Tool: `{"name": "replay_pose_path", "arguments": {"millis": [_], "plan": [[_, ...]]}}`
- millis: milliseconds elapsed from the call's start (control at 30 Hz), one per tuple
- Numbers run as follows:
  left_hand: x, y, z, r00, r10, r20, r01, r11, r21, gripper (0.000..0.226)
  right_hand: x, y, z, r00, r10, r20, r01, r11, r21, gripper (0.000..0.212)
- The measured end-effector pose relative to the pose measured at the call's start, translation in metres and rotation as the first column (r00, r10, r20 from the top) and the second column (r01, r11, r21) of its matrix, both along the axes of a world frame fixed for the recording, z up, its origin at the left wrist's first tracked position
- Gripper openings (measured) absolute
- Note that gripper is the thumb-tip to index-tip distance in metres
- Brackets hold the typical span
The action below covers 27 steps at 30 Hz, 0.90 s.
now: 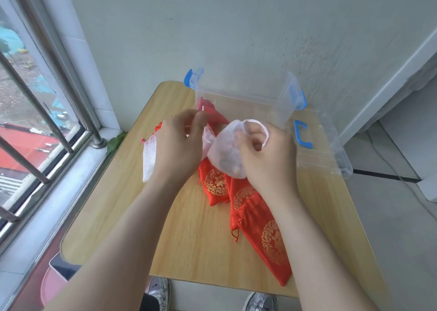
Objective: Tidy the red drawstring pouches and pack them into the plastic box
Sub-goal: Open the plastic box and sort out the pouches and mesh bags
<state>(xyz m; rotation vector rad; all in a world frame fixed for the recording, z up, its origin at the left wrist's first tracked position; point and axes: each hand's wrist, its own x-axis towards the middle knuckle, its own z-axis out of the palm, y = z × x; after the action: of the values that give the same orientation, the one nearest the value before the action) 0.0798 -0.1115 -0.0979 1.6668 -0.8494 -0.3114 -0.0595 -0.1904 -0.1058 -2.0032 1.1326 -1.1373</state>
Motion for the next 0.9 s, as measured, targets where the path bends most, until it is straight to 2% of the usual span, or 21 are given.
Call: {"name": "replay_pose_path", "arguments": {"millis": [100, 167, 233, 367, 467, 600, 667, 733, 833, 900], "plan": [[0.019, 0.000, -0.014, 0.985, 0.146, 0.090, -0.161, 0.968, 0.194, 0.036, 0.004, -0.007, 0.017, 0.985, -0.104, 0.135, 0.111, 0.993, -0.050, 0.015], [0.026, 0.002, -0.020, 0.979, 0.160, 0.123, -0.194, 0.915, 0.355, 0.048, 0.014, -0.015, 0.029, 0.970, -0.158, 0.187, 0.178, 0.979, -0.096, 0.014], [0.027, 0.003, -0.024, 0.979, 0.132, 0.152, -0.191, 0.847, 0.495, 0.049, 0.033, -0.031, 0.039, 0.952, -0.195, 0.236, 0.220, 0.972, -0.083, 0.013], [0.025, -0.001, -0.026, 0.977, 0.140, 0.161, -0.210, 0.771, 0.601, 0.047, 0.076, -0.065, 0.044, 0.930, -0.198, 0.309, 0.229, 0.971, -0.068, 0.007], [0.030, -0.003, -0.028, 0.972, 0.132, 0.196, -0.225, 0.777, 0.588, 0.046, 0.093, -0.078, 0.045, 0.957, -0.200, 0.209, 0.224, 0.970, -0.097, 0.011], [0.035, -0.008, -0.036, 0.956, 0.124, 0.265, -0.266, 0.749, 0.607, 0.023, 0.102, -0.085, 0.049, 0.966, -0.257, -0.030, 0.252, 0.961, -0.114, 0.018], [0.033, -0.010, -0.035, 0.946, 0.141, 0.293, -0.298, 0.736, 0.608, 0.028, 0.107, -0.087, 0.053, 0.940, -0.306, -0.149, 0.287, 0.949, -0.133, 0.018], [0.030, -0.012, -0.036, 0.936, 0.124, 0.331, -0.301, 0.770, 0.563, 0.033, 0.111, -0.086, 0.058, 0.913, -0.335, -0.232, 0.305, 0.940, -0.157, 0.018], [0.024, -0.013, -0.036, 0.922, 0.016, 0.387, -0.208, 0.862, 0.461, 0.038, 0.115, -0.087, 0.063, 0.884, -0.323, -0.338, 0.295, 0.946, -0.135, 0.016], [0.021, -0.014, -0.036, 0.923, -0.056, 0.382, -0.140, 0.873, 0.467, 0.054, 0.116, -0.090, 0.063, 0.876, -0.276, -0.395, 0.268, 0.960, -0.077, 0.009]]}}
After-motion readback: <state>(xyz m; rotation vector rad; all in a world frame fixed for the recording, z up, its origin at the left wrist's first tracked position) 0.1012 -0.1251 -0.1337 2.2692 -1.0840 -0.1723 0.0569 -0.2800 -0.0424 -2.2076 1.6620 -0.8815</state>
